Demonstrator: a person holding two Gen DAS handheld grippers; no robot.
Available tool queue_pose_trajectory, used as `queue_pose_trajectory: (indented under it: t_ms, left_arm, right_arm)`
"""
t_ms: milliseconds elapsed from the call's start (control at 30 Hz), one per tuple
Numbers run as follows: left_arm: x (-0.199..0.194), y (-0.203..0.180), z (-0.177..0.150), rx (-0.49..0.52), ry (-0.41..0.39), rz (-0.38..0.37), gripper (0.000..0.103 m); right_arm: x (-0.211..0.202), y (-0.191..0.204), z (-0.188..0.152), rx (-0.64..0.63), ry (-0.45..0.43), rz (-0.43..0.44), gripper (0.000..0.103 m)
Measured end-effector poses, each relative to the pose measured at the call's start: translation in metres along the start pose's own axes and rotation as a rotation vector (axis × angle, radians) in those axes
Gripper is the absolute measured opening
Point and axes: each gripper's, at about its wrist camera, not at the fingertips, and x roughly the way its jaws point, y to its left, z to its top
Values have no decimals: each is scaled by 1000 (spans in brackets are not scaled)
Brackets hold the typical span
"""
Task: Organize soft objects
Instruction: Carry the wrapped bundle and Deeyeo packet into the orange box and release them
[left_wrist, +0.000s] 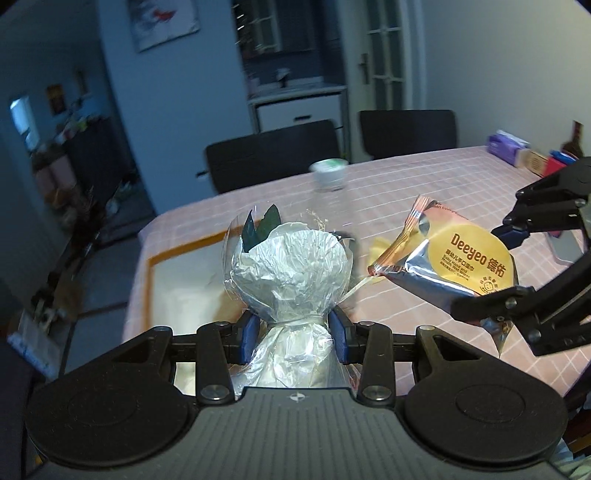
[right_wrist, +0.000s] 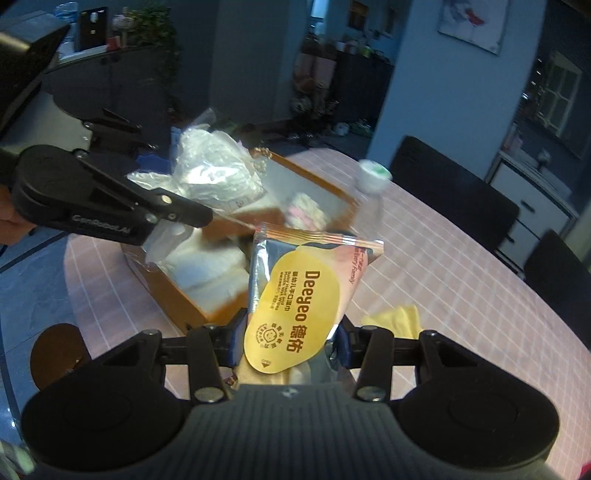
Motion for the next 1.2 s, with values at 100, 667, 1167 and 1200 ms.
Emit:
queue_pose_trajectory:
  t_ms: [100,667,1167,1200]
  left_arm:
    - [10,17,-3,-30,33,25,45]
    - [80,73,-38,-53,311,45,45]
    - [96,70,-48,47,411,55,50]
    - [96,69,-47,48,411,54,54]
  right_arm:
    - [19,13,18,-10,1,30,46]
    - [154,26,62,68,209,148,47]
    - [199,32,62,6,366,174,49]
    - [198,31,62,8,368,176,50]
